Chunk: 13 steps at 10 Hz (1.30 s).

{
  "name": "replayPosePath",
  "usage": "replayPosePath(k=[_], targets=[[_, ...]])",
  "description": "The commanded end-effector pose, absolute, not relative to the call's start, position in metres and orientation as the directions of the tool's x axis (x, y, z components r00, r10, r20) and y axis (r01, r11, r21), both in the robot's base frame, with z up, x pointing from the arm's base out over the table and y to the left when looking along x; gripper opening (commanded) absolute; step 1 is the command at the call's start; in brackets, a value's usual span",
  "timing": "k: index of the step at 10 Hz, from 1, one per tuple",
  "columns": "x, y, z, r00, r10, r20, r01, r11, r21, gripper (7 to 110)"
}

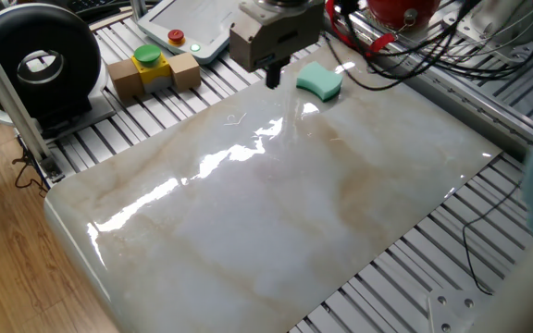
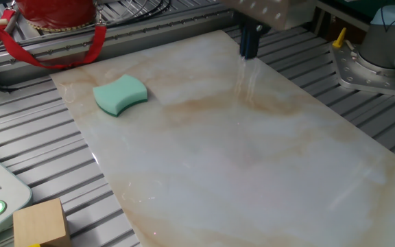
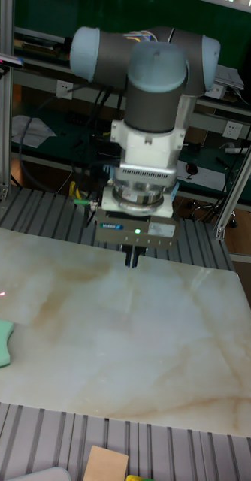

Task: Clean the tabletop with a sponge

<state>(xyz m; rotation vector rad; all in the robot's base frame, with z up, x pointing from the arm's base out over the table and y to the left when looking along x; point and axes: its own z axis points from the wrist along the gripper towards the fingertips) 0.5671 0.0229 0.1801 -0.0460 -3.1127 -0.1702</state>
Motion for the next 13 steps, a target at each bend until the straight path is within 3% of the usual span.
replayPosePath(k=[1, 4, 7, 13], targets=[[0.616, 0.015, 0.149, -1.000, 0.017, 0.003, 0.018, 0.988, 0.152, 7], [0.657, -0.039, 0.134, -0.999, -0.034, -0.005, -0.035, 0.992, 0.123, 7], [0.677, -0.090, 0.151, -0.995, -0.096, -0.007, -0.096, 0.988, 0.120, 7], [0.684, -0.117, 0.152, -0.989, -0.147, -0.018, -0.148, 0.988, 0.049, 7]])
